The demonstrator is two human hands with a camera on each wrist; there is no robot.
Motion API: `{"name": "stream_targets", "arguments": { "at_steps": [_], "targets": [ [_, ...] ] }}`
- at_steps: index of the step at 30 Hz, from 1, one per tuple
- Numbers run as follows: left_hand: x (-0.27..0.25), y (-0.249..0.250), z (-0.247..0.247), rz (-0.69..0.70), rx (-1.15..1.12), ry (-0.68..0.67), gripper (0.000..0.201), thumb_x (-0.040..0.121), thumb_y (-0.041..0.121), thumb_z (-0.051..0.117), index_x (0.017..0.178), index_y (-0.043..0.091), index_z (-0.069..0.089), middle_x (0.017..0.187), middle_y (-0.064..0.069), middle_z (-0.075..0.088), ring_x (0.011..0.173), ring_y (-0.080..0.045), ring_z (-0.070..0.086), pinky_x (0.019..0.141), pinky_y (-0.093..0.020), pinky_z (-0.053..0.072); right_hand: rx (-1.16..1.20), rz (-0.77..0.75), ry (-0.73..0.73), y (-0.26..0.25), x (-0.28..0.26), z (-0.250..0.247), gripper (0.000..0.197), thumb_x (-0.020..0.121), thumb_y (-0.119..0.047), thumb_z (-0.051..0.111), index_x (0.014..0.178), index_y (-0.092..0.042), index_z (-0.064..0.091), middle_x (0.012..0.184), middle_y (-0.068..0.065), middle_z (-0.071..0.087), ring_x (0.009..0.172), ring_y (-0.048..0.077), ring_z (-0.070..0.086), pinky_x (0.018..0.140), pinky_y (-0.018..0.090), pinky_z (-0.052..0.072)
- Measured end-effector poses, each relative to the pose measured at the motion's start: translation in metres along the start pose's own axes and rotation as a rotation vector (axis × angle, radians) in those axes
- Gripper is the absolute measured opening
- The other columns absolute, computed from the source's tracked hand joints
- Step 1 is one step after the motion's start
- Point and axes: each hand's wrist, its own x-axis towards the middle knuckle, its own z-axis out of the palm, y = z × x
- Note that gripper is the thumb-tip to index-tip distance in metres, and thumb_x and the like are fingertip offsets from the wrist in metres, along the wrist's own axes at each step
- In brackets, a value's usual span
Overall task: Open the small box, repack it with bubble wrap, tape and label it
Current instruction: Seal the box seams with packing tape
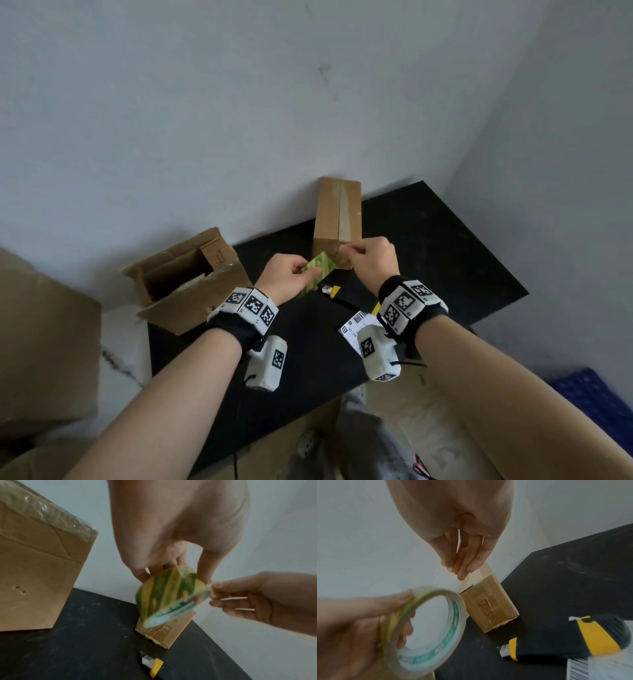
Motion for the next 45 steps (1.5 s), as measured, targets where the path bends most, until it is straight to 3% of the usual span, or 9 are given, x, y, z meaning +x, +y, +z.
{"name": "stream_targets", "arguments": {
  "at_steps": [4,8,12,16,20,26,33,37,45],
  "targets": [
    [0.008,-0.006,-0.002,-0.072,0.057,0.105,0.041,0.085,0.042,0.063,0.059,0.010,0.061,0.057,-0.002,0.059,0.054,-0.011,0.054,0.055,-0.025,0.040,0.034,0.051,0.022,0.001,0.006,-0.007,0.017,0.090,-0.023,0.061,0.093,-0.013,0.074,0.083,-0.001,0.069,0.075,0.006,0.061,0.057,0.012,0.040],
    [0.017,-0.005,-0.017,-0.080,-0.106,0.015,0.028,0.088,0.029,0.063,0.065,0.013,0.065,0.060,-0.001,0.059,0.059,-0.010,0.055,0.062,-0.023,0.040,0.161,0.153,0.049,0.011,0.016,-0.011,0.012,0.088,-0.019,0.063,0.090,-0.013,0.074,0.084,0.003,0.071,0.081,0.014,0.067,0.073,0.025,0.055],
    [0.038,-0.007,-0.017,-0.184,0.089,0.135,0.037,0.084,0.040,0.065,0.071,0.006,0.070,0.069,-0.008,0.065,0.067,-0.018,0.061,0.063,-0.028,0.045,0.224,0.258,0.075,0.015,0.028,-0.004,0.011,0.088,-0.019,0.061,0.086,-0.015,0.072,0.087,0.003,0.070,0.085,0.017,0.066,0.082,0.034,0.056],
    [0.057,-0.009,-0.017,-0.136,0.187,0.215,0.050,0.080,0.049,0.066,0.065,0.001,0.069,0.064,-0.014,0.065,0.064,-0.023,0.060,0.062,-0.033,0.046,0.253,0.334,0.098,0.022,0.039,0.001,0.012,0.088,-0.020,0.061,0.088,-0.014,0.071,0.085,0.001,0.070,0.085,0.017,0.067,0.080,0.035,0.056],
    [0.072,-0.007,-0.019,-0.066,0.205,0.225,0.056,0.085,0.045,0.061,0.051,0.002,0.056,0.048,-0.011,0.052,0.049,-0.021,0.048,0.057,-0.034,0.040,0.285,0.385,0.138,0.029,0.046,-0.002,0.015,0.086,-0.018,0.062,0.073,-0.019,0.068,0.076,0.000,0.069,0.079,0.017,0.068,0.077,0.033,0.056],
    [0.086,-0.012,-0.019,-0.005,0.318,0.181,0.059,0.083,0.054,0.060,0.068,-0.002,0.068,0.067,-0.020,0.066,0.065,-0.030,0.062,0.064,-0.040,0.048,0.282,0.398,0.092,0.034,0.059,-0.009,0.017,0.087,-0.018,0.062,0.072,-0.017,0.067,0.075,0.001,0.068,0.077,0.016,0.067,0.078,0.033,0.055],
    [0.090,-0.013,-0.016,-0.032,0.318,0.184,0.052,0.079,0.055,0.064,0.063,0.006,0.070,0.059,-0.010,0.065,0.060,-0.021,0.060,0.055,-0.027,0.041,0.196,0.402,0.050,0.041,0.065,-0.004,0.018,0.086,-0.024,0.062,0.070,-0.017,0.068,0.070,-0.001,0.068,0.072,0.013,0.067,0.078,0.035,0.057],
    [0.092,-0.013,-0.014,-0.045,0.331,0.186,0.049,0.079,0.055,0.064,0.065,0.009,0.071,0.059,-0.007,0.066,0.060,-0.018,0.061,0.060,-0.031,0.048,0.201,0.419,0.054,0.043,0.066,-0.001,0.018,0.086,-0.029,0.063,0.072,-0.019,0.068,0.071,-0.002,0.069,0.073,0.012,0.067,0.079,0.038,0.058],
    [0.102,-0.012,-0.016,-0.047,0.353,0.175,0.048,0.078,0.054,0.066,0.065,0.008,0.071,0.061,-0.009,0.066,0.060,-0.021,0.061,0.059,-0.033,0.049,0.184,0.400,0.085,0.046,0.069,0.003,0.020,0.087,-0.031,0.062,0.072,-0.018,0.068,0.071,-0.001,0.068,0.071,0.012,0.067,0.076,0.034,0.057]
  ]
}}
